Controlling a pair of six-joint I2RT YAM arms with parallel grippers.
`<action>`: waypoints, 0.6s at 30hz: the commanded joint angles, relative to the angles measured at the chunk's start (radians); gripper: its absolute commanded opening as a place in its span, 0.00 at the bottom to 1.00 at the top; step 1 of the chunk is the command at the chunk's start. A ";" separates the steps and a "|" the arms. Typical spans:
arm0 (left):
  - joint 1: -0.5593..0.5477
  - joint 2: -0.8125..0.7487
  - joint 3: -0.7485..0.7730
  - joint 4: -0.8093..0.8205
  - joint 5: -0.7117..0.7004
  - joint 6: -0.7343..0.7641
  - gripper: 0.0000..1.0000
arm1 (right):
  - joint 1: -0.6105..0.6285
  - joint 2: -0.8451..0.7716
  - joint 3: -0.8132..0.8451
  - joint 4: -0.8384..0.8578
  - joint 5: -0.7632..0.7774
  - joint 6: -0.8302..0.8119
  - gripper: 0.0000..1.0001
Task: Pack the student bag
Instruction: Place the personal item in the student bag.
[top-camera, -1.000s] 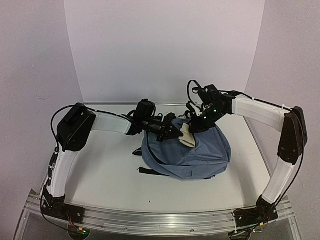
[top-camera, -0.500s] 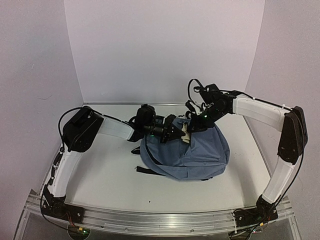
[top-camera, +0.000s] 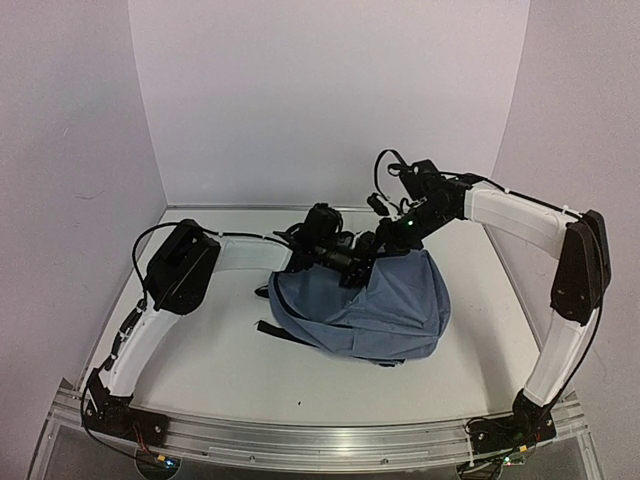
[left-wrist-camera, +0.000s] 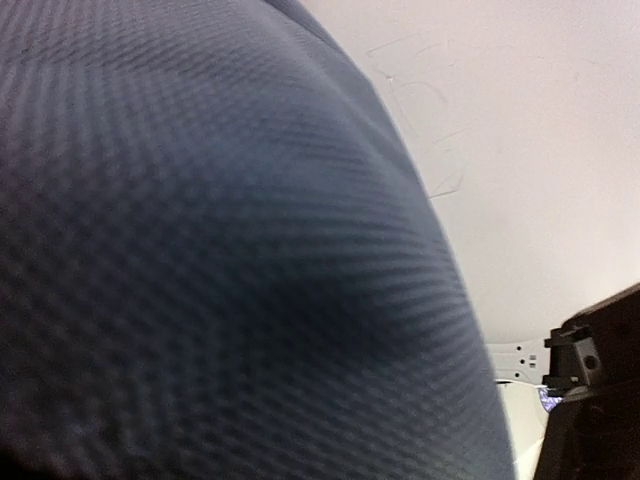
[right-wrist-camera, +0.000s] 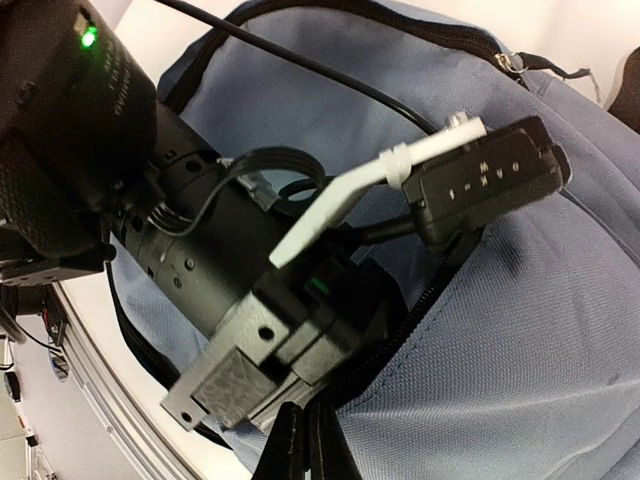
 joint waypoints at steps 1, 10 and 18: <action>-0.016 -0.062 0.012 -0.228 -0.058 0.139 0.11 | 0.011 -0.018 0.005 0.074 -0.126 0.001 0.00; -0.013 -0.273 -0.053 -0.527 -0.276 0.287 0.45 | -0.024 -0.064 -0.186 0.117 -0.143 -0.017 0.00; -0.015 -0.322 -0.033 -0.761 -0.417 0.388 0.39 | -0.058 -0.085 -0.313 0.202 -0.153 0.049 0.00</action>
